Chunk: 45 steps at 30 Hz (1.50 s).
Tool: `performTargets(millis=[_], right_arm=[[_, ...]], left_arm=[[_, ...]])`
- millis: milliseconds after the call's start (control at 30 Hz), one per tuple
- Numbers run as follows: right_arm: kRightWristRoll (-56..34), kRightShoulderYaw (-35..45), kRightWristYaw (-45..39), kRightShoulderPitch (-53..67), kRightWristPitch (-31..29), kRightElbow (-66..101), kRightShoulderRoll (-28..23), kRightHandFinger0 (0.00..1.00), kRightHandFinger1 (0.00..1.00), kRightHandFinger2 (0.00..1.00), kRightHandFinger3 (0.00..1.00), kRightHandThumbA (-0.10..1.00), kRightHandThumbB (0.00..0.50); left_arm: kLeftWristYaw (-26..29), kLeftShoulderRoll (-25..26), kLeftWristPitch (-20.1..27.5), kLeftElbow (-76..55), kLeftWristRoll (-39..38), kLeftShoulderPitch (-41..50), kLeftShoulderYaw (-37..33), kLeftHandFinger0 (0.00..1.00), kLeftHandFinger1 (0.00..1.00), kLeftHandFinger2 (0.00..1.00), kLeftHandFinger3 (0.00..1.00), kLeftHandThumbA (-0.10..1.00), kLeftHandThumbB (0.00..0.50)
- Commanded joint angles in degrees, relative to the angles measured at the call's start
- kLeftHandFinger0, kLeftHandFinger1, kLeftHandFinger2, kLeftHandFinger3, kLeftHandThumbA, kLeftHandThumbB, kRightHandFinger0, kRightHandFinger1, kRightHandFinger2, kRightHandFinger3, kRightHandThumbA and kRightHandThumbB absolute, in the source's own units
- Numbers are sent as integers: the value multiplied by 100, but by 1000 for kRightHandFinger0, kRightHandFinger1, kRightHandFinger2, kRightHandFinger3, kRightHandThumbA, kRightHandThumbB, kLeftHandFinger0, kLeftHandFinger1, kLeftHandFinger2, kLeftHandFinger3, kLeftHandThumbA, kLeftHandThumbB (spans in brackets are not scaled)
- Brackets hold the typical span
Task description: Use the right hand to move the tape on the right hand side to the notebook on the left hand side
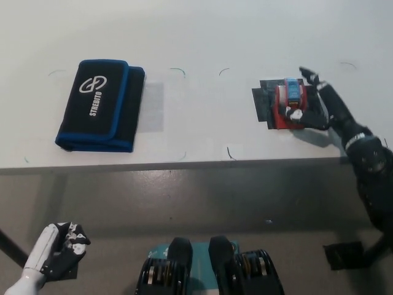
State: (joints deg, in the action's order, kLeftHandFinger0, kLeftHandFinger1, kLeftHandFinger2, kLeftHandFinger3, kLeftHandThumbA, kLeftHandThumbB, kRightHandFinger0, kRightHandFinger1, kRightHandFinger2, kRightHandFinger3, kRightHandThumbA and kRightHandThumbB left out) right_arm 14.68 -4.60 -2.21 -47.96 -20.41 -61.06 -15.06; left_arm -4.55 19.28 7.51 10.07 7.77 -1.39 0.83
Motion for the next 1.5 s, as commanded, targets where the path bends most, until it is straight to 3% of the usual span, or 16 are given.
performTargets(millis=[0, 133, 300, 367, 633, 800, 900, 1100, 1167, 1300, 1467], right_arm=[[-297, 83, -37, -124, -617, -203, -6, 1000, 1000, 1000, 1000, 771, 343], [-326, 66, -57, -119, -613, -340, 52, 1000, 1000, 1000, 1000, 783, 354], [-449, 60, -91, -128, -652, -411, 137, 1000, 1000, 1000, 1000, 727, 309], [-478, 53, -100, -172, -652, -487, 177, 1000, 1000, 1000, 1000, 749, 331], [-314, -120, 111, -441, -652, -725, 384, 1000, 1000, 1000, 1000, 835, 375], [-242, -207, 231, -577, -652, -919, 611, 1000, 1000, 1000, 1000, 820, 343], [-164, -306, 323, -689, -634, -1079, 733, 1000, 1000, 1000, 1000, 884, 378], [-299, -289, 296, -847, -652, -1321, 1020, 1000, 1000, 1000, 1000, 852, 371], [-344, -257, 248, -870, -652, -1389, 1093, 1000, 1000, 1000, 1000, 861, 422], [-302, -286, 310, -893, -651, -1462, 1232, 1000, 1000, 1000, 1000, 913, 473], [-273, -318, 375, -901, -641, -1497, 1374, 1000, 1000, 1000, 1000, 922, 446]], left_arm=[[130, 55, 262, -74, 71, -135, 82, 106, 150, 274, 348, -100, 392], [140, 54, 289, -116, 97, -125, 82, 108, 152, 278, 360, -100, 383], [168, 56, 415, -90, 117, -141, 96, 125, 164, 276, 337, -100, 375], [173, 53, 393, -83, 133, -148, 100, 77, 127, 255, 327, -100, 381], [181, 55, 328, -127, 185, -139, 96, 68, 118, 247, 335, -100, 382], [104, 61, 266, -118, 122, -185, 74, 40, 100, 239, 340, -100, 380], [108, 51, 296, -100, 109, -203, 74, 45, 109, 244, 336, -100, 385], [78, 37, 185, -142, 68, -219, 79, 91, 146, 265, 348, -100, 381], [66, 38, 221, -113, 68, -240, 62, 90, 140, 256, 353, -100, 387], [41, 74, 216, -134, 78, -244, 54, 69, 117, 238, 353, -100, 385], [0, 59, 56, -243, 27, -234, 67, 33, 89, 232, 355, -100, 389]])
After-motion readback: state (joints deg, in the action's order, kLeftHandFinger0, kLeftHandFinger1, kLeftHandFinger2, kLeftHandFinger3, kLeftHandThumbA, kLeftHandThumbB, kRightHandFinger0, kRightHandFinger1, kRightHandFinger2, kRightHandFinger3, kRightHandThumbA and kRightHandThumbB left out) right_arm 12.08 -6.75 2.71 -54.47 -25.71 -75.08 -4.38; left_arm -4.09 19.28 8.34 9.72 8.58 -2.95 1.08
